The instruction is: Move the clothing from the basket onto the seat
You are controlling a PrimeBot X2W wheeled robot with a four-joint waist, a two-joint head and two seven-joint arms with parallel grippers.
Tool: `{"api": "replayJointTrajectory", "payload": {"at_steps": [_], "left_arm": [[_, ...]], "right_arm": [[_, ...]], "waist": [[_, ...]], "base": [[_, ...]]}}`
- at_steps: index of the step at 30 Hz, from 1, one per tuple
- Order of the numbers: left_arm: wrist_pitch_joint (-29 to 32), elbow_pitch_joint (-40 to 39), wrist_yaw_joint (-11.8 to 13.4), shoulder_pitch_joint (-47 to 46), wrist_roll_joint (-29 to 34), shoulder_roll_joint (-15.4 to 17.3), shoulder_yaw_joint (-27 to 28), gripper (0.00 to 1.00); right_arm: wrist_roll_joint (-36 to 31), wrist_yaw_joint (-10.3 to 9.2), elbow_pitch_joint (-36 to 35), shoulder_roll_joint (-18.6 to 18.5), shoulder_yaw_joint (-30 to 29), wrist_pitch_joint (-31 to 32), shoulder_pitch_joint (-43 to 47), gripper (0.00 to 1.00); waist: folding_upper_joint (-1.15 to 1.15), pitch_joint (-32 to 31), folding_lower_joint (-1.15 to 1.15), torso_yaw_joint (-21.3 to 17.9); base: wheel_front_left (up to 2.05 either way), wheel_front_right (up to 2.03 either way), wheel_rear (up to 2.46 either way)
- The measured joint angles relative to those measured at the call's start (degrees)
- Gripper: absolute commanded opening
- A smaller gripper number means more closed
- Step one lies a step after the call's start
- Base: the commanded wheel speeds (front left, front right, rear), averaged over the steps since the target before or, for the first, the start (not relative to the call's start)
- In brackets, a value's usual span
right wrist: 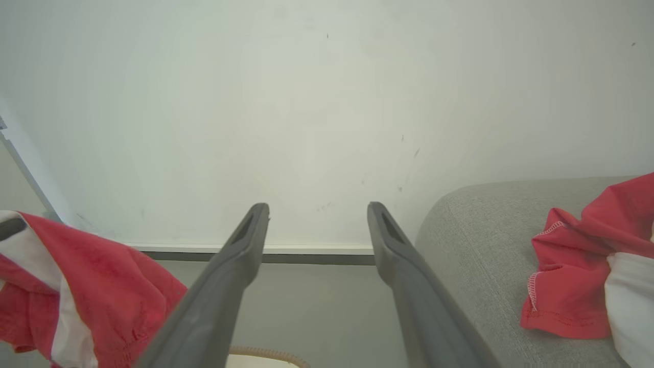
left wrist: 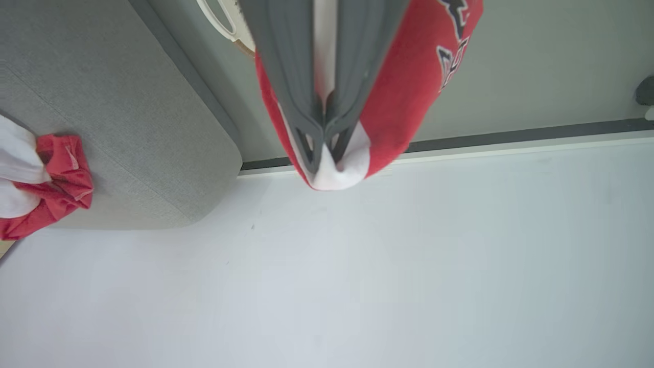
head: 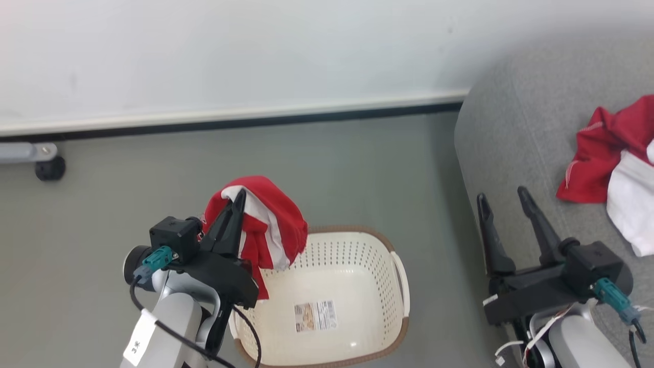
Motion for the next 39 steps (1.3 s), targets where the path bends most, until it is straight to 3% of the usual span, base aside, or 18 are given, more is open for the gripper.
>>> {"api": "replayJointTrajectory", "payload": {"at_steps": [22,39], "left_arm": [[-0.03,-25.58,1.57,5.28,3.37,0.03,-2.15,0.00],[2.67,-32.98,2.67,6.74,4.04,0.40,-3.53,0.00]], "right_arm": [[1.37,-0.09,-3.93,-0.15,1.26,3.48,7.25,1.00],[1.71,0.65,-6.61,0.40,4.21,5.87,6.76,1.00]], "waist": [[0.01,-8.62,0.01,0.69],[0.01,-8.32,0.02,0.39]], "base": [[0.00,0.00,0.00],[0.00,0.00,0.00]]}}
